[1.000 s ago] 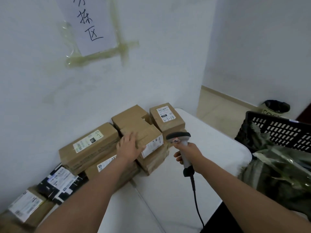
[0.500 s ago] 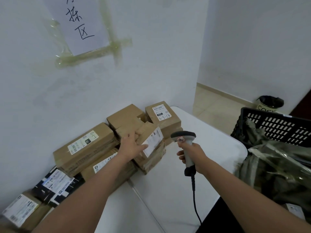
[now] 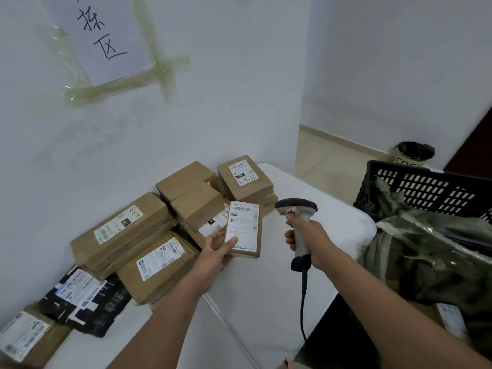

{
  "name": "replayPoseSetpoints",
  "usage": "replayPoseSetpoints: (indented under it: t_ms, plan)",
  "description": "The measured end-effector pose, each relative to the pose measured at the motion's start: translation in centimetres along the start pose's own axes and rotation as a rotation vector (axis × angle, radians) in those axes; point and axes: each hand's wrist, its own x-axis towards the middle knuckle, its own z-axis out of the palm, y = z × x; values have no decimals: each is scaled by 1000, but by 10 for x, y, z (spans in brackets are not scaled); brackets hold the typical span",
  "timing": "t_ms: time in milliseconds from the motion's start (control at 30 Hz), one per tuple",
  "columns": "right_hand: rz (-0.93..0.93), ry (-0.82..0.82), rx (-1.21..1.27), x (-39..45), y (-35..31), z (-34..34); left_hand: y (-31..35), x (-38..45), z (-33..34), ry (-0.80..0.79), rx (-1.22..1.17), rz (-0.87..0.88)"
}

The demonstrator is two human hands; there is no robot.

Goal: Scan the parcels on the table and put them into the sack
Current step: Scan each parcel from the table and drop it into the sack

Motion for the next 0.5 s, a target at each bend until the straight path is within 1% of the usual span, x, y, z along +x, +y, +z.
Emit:
replayPoseSetpoints:
  t_ms: [100,267,400,500]
  plan:
    - [-31,-36,-114,-2,-7,-10,2,5,3,-17,51,3]
    - [-88,-139,-358,-9,-23,-23,14,12,8,42,106,34]
    - [-76,-203,-493,-11,-38,-27,24,20,8,111,223,66]
    - [-57,-229,-562,-11,-47,-28,29,29,6,118,264,52]
